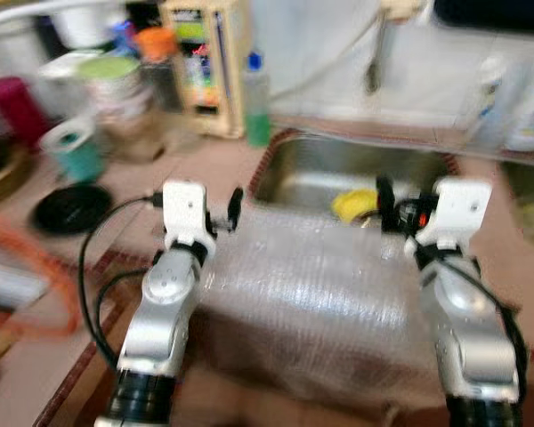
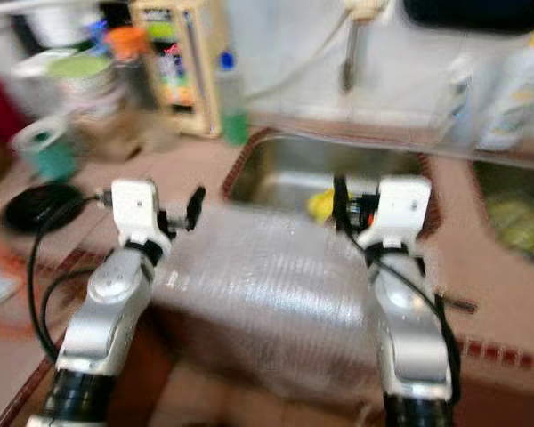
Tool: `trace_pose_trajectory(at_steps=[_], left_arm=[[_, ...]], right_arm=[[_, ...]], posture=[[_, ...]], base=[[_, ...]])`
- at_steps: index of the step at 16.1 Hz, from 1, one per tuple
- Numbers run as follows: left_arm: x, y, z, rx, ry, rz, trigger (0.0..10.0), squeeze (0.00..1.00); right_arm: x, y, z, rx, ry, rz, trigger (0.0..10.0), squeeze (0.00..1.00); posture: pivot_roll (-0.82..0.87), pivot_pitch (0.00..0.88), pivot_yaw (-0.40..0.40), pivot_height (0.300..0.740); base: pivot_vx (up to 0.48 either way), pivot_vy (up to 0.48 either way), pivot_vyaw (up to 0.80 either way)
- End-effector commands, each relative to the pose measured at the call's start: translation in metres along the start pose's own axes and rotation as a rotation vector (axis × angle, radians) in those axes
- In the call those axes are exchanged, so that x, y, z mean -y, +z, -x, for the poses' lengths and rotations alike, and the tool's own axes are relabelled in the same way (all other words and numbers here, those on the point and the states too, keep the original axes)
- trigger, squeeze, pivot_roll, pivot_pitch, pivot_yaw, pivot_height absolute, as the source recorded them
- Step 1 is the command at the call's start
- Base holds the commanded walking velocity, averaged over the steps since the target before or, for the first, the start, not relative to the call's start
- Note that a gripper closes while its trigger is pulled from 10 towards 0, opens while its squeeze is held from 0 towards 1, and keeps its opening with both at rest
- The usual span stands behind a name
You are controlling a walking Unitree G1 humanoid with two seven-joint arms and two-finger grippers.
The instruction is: Kitchen organization
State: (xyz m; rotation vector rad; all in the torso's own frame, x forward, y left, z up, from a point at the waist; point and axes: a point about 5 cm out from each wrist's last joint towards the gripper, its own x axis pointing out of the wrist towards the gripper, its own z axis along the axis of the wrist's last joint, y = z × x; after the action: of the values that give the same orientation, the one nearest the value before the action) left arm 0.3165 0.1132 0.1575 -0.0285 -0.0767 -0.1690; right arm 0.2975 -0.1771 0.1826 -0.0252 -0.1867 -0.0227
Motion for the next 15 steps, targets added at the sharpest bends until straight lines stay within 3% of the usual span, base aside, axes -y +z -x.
trace_pose_trajectory(at_steps=[1, 6, 15], left_arm=[[-0.002, 0.004, -0.002, 0.008, 0.001, -0.005, 10.0, 0.00], [-0.008, 0.010, -0.009, 0.024, 0.000, -0.017, 10.0, 0.00], [0.004, 0.007, -0.006, 0.026, -0.060, -0.011, 10.0, 0.00]], right_arm=[[-0.001, 0.005, -0.001, 0.023, -0.002, -0.002, 10.0, 0.00], [0.000, 0.008, -0.003, 0.034, -0.008, 0.001, 10.0, 0.00], [0.002, 0.006, -0.004, 0.032, -0.022, -0.004, 10.0, 0.00]], posture=[[-0.04, 0.000, 0.093, 0.740], [-0.04, 0.000, 0.090, 0.740], [-0.04, 0.000, 0.096, 0.740]], base=[[-0.262, 0.000, 0.00], [-0.104, 0.000, 0.00], [0.000, 0.000, 0.00]])
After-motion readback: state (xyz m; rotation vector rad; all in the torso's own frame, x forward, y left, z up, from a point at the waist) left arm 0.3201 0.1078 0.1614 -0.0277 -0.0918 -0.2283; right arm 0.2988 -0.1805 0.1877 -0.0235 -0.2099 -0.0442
